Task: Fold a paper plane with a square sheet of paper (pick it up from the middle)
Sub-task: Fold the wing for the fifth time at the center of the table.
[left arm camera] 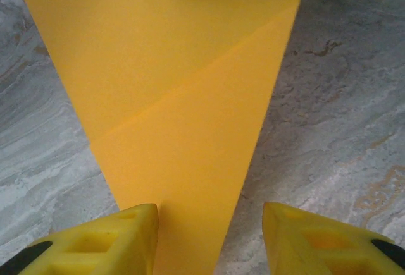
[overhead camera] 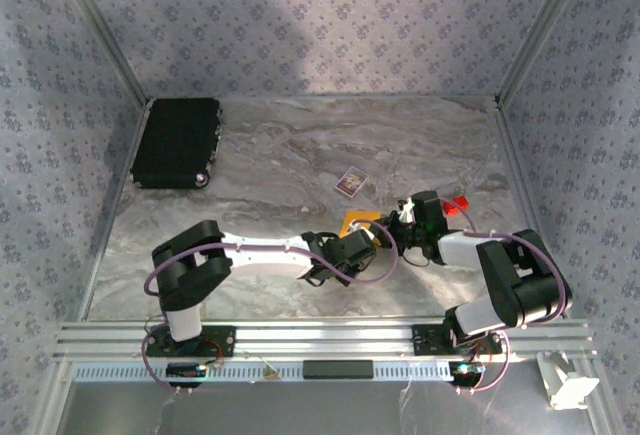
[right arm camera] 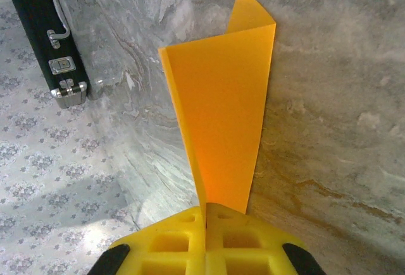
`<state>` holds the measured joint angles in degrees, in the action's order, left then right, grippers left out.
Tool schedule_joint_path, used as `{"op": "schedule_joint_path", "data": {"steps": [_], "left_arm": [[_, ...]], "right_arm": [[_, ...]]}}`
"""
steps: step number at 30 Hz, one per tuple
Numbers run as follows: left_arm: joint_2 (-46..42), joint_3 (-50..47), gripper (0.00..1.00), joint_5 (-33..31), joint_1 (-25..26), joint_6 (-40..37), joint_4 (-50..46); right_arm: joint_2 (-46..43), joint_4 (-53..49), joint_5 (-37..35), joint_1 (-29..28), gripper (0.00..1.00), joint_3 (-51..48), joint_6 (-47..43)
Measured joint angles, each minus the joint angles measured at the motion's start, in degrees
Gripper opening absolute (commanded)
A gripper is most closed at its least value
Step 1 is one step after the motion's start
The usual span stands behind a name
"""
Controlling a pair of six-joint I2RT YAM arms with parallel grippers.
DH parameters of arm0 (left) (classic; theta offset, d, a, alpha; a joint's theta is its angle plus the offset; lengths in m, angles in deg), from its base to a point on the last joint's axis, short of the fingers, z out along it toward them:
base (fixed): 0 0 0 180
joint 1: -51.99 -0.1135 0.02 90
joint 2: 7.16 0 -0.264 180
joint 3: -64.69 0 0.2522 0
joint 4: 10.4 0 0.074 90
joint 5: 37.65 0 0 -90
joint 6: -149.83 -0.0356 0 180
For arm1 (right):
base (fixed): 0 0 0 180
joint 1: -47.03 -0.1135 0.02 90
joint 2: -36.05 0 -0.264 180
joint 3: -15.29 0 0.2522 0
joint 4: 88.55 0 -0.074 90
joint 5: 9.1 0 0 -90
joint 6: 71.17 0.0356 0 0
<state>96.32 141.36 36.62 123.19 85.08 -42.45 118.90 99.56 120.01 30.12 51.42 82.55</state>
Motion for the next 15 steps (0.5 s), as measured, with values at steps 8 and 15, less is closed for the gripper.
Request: {"op": "schedule_joint_path", "data": {"steps": [8,15], "left_arm": [[3.02,2.21,0.43,-4.76,1.84,-0.61,-1.51],[4.33,3.5,0.37,-8.85,3.23,-0.72,-3.91]], "right_arm": [[-0.02,-0.02,-0.42,0.0,0.04,0.0,0.85],[-0.09,-0.02,-0.44,-0.02,0.05,0.0,1.42]]}}
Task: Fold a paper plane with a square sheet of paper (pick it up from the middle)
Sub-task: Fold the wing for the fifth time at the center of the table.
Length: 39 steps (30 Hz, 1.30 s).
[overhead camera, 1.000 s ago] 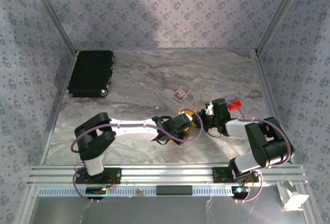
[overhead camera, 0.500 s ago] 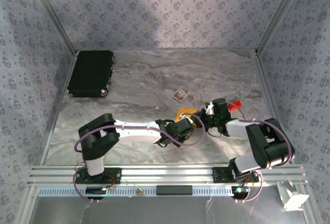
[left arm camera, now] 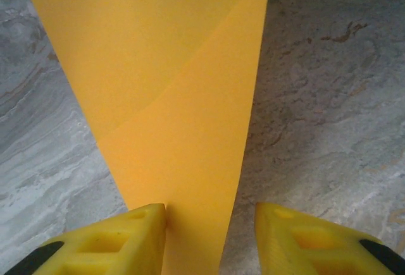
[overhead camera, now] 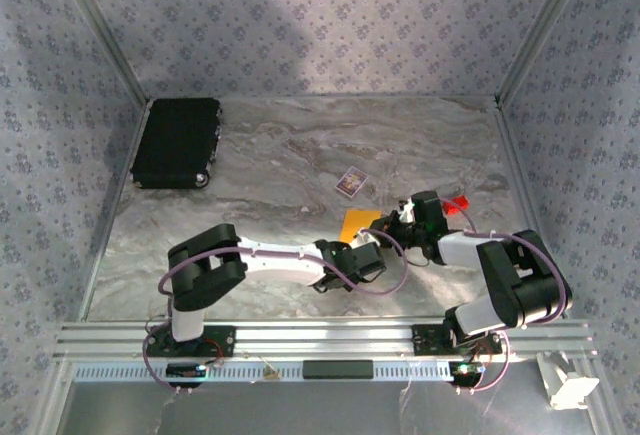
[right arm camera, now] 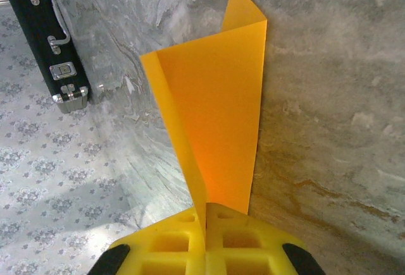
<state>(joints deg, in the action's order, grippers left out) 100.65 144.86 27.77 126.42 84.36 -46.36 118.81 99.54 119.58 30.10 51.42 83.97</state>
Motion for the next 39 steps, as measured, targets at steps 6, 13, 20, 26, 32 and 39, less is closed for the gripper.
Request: {"op": "schedule_joint_path", "data": {"steps": [6,13,20,26,32,39], "left_arm": [[0.0,0.42,0.31,-2.05,0.28,-0.07,-0.39],[0.85,0.85,0.27,-4.66,0.83,-0.04,-0.76],[1.18,0.87,0.22,-5.07,0.96,-0.04,-0.83],[1.18,0.92,0.14,-5.07,0.96,0.09,-0.81],[1.18,0.96,0.14,-5.07,0.96,0.15,-0.83],[1.18,0.96,0.17,-5.07,0.96,0.55,-0.83]], "right_arm": [[-0.02,-0.04,-0.02,0.02,0.04,0.0,0.02],[-0.02,-0.46,-0.28,0.02,0.04,0.02,0.02],[-0.02,-0.61,-0.39,0.02,0.04,0.02,0.02],[-0.04,-0.63,-0.39,0.02,0.04,0.02,0.02],[-0.13,-0.66,-0.37,0.02,0.04,0.02,0.02],[-0.31,-0.66,-0.39,0.07,0.04,0.04,0.02]]}}
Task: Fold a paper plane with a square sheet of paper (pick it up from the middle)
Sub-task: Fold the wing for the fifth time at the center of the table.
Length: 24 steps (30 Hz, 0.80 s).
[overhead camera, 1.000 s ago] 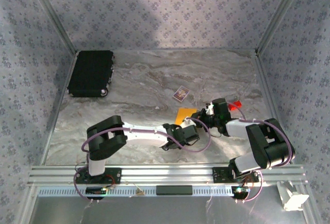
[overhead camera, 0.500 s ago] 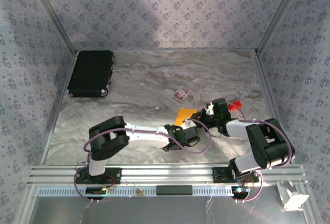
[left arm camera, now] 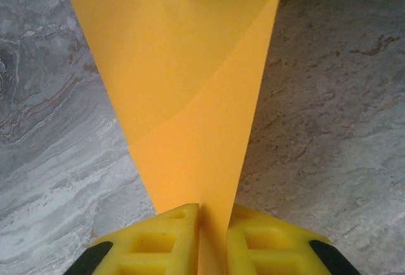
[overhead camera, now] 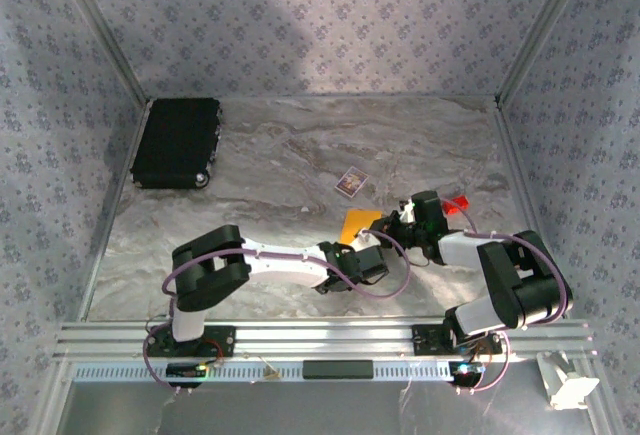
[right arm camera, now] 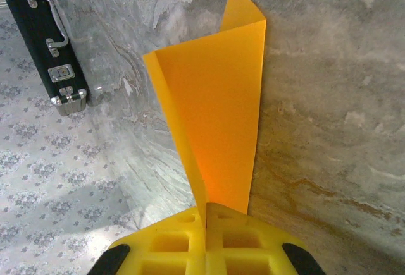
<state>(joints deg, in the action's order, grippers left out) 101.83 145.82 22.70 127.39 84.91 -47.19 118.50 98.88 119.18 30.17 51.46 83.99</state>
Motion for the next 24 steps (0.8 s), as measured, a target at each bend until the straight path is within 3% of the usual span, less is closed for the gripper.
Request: {"op": "schedule_joint_path", "data": {"steps": [10,14,21,24], "left_arm": [[0.0,0.0,0.03,0.02,0.0,0.59,0.02],[0.0,-0.02,0.0,0.61,-0.22,1.01,0.39],[-2.45,-4.76,0.0,9.66,-3.65,2.54,6.32],[-4.04,-7.17,0.0,15.47,-6.19,2.91,9.2]], "right_arm": [[-0.04,-0.02,0.02,0.0,0.04,0.0,0.0],[-0.83,-0.42,0.0,0.0,0.12,0.0,-0.02],[-7.76,-9.03,-2.47,1.33,0.3,1.07,-3.65],[-12.26,-14.97,-4.81,2.6,0.34,2.34,-6.51]]}}
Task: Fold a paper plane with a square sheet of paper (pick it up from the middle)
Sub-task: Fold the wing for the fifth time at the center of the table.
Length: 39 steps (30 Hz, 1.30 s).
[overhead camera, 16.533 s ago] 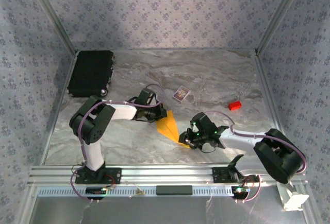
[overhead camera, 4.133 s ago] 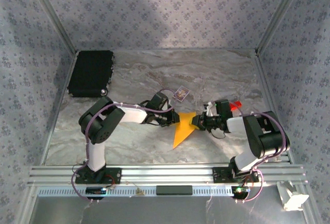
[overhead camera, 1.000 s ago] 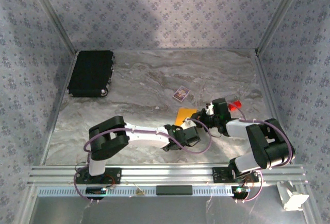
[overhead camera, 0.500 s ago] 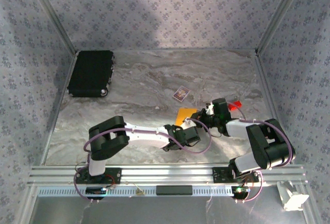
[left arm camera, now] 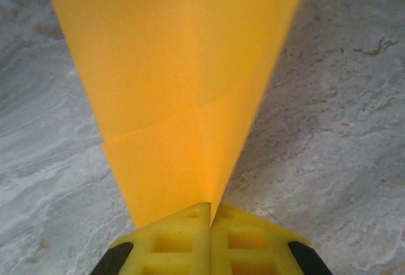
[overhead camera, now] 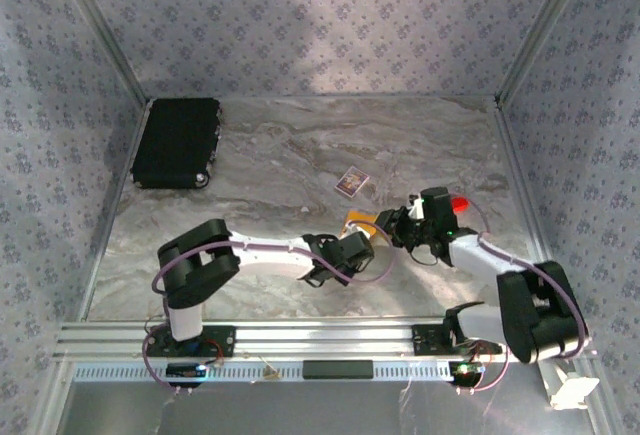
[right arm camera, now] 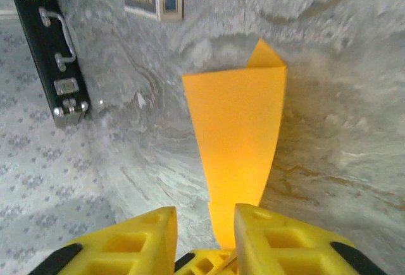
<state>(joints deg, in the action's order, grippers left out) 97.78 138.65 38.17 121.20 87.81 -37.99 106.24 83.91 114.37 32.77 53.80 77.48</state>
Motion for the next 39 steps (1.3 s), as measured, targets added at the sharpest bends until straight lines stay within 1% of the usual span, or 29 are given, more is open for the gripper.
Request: {"op": "schedule_joint_path", "data": {"steps": [4,8,14,19,22,26,30,34,39], "left_arm": [[-0.92,-1.66,0.0,6.03,-2.47,0.59,3.13],[-1.03,-2.71,0.0,11.34,-4.33,1.51,6.49],[-1.03,-5.57,0.0,20.68,-8.02,3.76,13.0],[-1.03,-9.27,0.0,29.27,-11.58,6.84,20.41],[-0.9,-11.43,0.0,33.51,-13.29,8.81,24.65],[-0.24,-13.46,0.0,37.9,-14.95,11.17,29.73],[0.26,-15.3,0.0,40.96,-16.2,13.25,34.29],[1.29,-15.78,0.0,43.76,-17.11,15.06,37.11],[3.06,-16.09,0.0,48.41,-18.78,17.88,40.63]], "right_arm": [[-5.22,-5.27,-2.08,1.64,0.35,0.33,-2.36],[-7.54,-7.85,-2.99,2.21,0.36,0.28,-2.84],[-8.35,-8.22,-3.1,2.29,0.36,-0.7,-2.82],[-8.35,-8.15,-3.08,2.29,0.35,-1.6,-2.84],[-8.52,-6.25,-2.82,2.23,0.34,-2.67,-3.06],[-9.92,-3.06,-3.82,0.33,0.32,-4.59,-4.13],[-12.57,-1.25,-6.78,-2.89,0.3,-5.38,-6.88],[-14.25,0.04,-9.33,-5.53,0.3,-6.03,-9.97],[-13.49,1.14,-9.31,-6.43,0.29,-6.19,-11.76]]}}
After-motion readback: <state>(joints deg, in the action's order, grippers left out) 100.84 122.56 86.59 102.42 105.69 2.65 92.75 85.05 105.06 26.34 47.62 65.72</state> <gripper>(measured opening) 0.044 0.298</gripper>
